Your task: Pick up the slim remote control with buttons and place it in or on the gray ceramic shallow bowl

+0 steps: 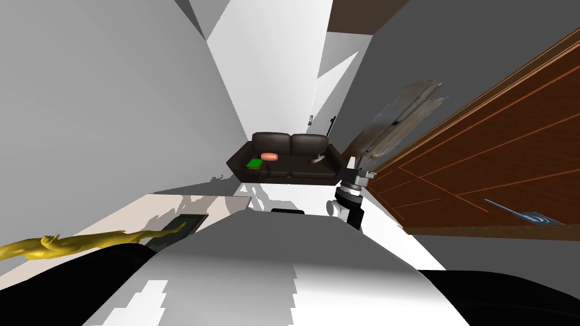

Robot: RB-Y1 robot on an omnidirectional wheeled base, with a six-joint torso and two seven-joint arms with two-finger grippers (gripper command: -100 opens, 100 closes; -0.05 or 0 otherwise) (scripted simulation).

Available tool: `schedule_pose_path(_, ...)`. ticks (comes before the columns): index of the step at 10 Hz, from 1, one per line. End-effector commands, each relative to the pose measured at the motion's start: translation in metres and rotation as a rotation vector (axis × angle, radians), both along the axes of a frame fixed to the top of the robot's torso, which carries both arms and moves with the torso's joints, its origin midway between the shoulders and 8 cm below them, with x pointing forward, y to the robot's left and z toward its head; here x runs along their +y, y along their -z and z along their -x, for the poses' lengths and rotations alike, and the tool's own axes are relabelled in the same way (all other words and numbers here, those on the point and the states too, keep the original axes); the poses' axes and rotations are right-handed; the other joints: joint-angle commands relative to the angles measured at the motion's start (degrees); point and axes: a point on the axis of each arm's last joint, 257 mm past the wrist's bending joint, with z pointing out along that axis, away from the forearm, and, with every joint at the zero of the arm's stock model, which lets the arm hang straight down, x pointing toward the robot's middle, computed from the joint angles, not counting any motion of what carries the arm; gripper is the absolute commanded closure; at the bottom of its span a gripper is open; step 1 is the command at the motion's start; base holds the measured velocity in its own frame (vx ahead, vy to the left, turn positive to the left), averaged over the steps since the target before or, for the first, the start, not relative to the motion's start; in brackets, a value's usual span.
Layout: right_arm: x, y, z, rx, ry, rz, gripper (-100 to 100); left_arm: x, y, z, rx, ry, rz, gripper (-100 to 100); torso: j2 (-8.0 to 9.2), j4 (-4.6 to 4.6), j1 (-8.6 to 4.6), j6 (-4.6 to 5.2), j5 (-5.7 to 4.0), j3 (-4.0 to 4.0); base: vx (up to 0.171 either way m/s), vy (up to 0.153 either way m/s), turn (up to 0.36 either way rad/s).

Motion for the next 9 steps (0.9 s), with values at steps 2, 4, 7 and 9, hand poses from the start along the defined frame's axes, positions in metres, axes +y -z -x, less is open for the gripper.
schedule_pose_path(2,0.000,0.000,0.000,0.000,0.000,0.000,0,0.006,0.004,-0.021,-0.002,-0.011,0.003,-100,-0.06,-0.01,0.00,-0.02,0.01,-0.03,-0.080,-0.034,-0.026)
schedule_pose_path(4,0.000,0.000,0.000,0.000,0.000,0.000,0,0.011,0.005,-0.034,0.002,-0.020,0.000,-100,-0.10,-0.02,-0.04,-0.02,-0.01,-0.05,-0.082,-0.040,-0.022)
schedule_pose_path(7,0.000,0.000,0.000,0.000,0.000,0.000,0,0.018,0.008,-0.049,0.009,-0.025,-0.009,-100,0.00,0.00,0.03,-0.01,0.00,0.00,-0.091,-0.023,-0.026)
schedule_pose_path(9,0.000,0.000,0.000,0.000,0.000,0.000,0,0.023,0.008,-0.062,0.012,-0.041,-0.014,-100,-0.08,-0.02,-0.03,-0.01,-0.01,-0.04,-0.073,-0.034,-0.022)
